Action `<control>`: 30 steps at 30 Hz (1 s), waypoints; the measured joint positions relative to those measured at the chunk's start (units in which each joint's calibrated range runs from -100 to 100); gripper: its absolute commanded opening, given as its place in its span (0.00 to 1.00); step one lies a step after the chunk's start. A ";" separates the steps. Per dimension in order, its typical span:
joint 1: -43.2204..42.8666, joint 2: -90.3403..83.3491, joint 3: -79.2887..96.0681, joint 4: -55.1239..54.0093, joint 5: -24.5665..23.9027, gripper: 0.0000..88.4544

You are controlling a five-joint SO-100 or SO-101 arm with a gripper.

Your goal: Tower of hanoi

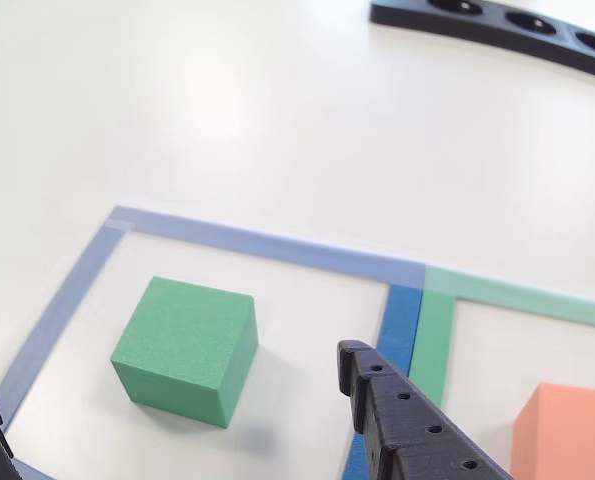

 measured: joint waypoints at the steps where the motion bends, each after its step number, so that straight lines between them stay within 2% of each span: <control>1: -0.16 0.76 -0.61 -0.40 0.00 0.48; 30: -1.72 15.62 -12.71 -6.34 0.00 0.48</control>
